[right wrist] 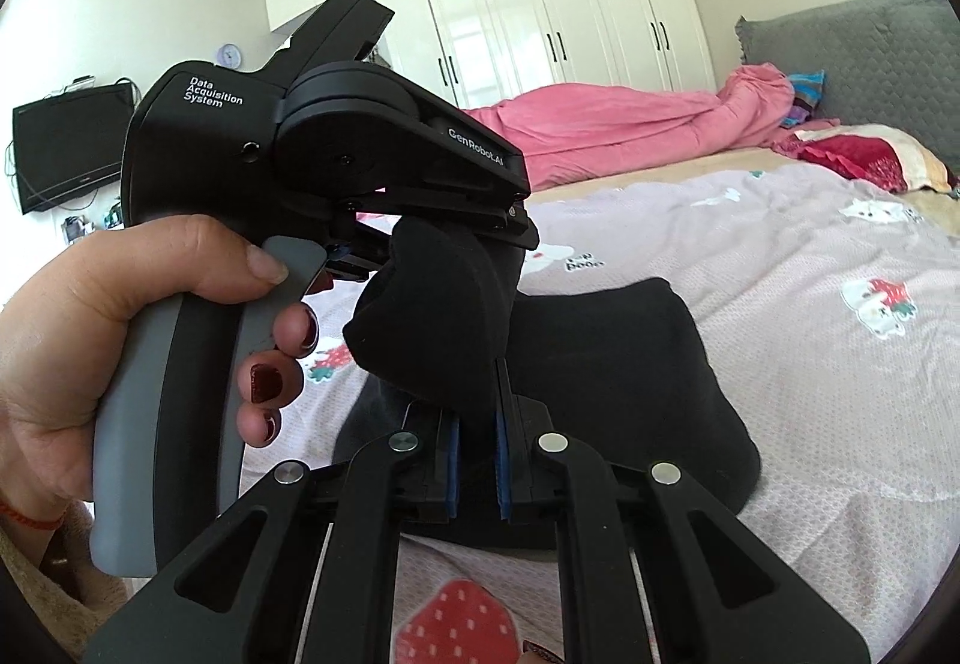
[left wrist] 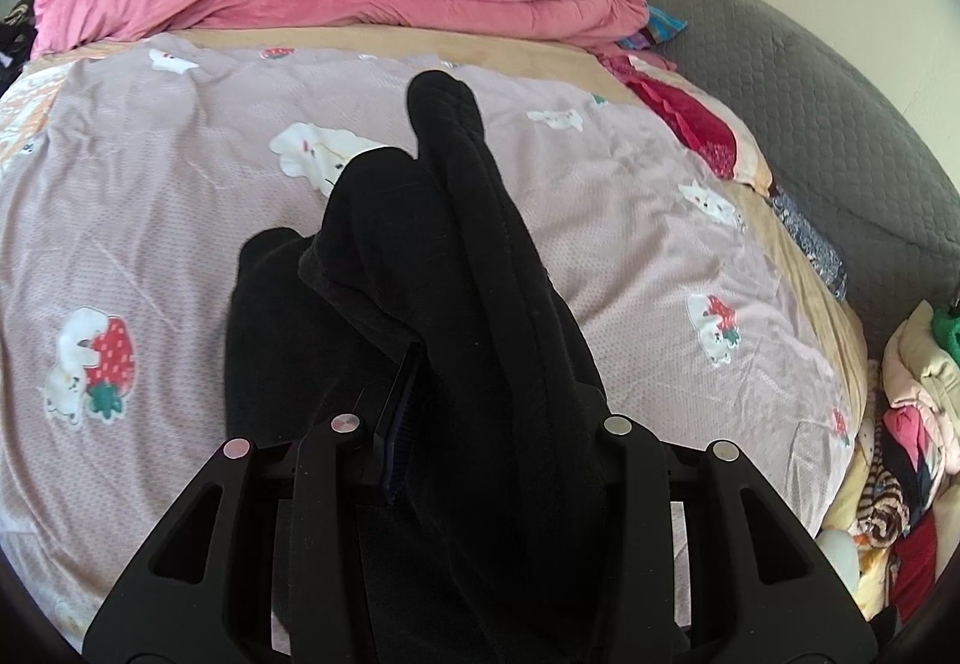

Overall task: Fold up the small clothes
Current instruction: 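Lift the gripped edge with both grippers and fold it over the shirt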

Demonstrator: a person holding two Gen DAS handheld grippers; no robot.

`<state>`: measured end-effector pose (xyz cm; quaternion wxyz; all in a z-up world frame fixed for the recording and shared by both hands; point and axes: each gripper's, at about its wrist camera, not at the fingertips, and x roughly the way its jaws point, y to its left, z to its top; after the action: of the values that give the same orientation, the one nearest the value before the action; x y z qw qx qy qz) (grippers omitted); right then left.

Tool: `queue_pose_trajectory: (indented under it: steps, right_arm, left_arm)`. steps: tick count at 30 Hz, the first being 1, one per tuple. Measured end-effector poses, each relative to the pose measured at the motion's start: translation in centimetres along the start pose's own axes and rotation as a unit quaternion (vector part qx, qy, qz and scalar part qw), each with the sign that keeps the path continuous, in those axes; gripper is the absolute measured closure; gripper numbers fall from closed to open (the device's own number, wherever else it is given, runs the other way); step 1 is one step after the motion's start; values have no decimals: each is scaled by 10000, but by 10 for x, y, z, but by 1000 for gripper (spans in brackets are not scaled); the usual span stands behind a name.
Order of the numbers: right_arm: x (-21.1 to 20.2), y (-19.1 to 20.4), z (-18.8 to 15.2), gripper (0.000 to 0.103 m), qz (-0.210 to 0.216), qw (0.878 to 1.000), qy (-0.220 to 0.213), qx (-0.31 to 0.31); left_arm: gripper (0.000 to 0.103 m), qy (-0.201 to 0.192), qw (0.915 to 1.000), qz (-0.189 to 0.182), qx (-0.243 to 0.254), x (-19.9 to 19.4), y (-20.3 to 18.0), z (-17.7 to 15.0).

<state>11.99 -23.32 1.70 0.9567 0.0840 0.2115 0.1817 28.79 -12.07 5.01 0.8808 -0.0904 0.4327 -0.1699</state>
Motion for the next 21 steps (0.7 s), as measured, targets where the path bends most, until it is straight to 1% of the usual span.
queue_pose_trajectory:
  steps: [7,13,19,21]
  right_arm:
    - [1,-18,-6,95,-51,9995,159,265]
    - [4,-33,-12,95,-5,9978,338,568]
    - [6,-44,-17,95,113,9947,500,886]
    - [6,-45,-18,95,125,9942,521,930]
  left_arm:
    - [71,255,9997,25,46,25,-13,-3]
    - [67,452,9988,106,173,42,-20,-7]
    - [62,568,9981,140,172,54,-21,-10]
    - [58,588,9980,143,174,57,-22,-10]
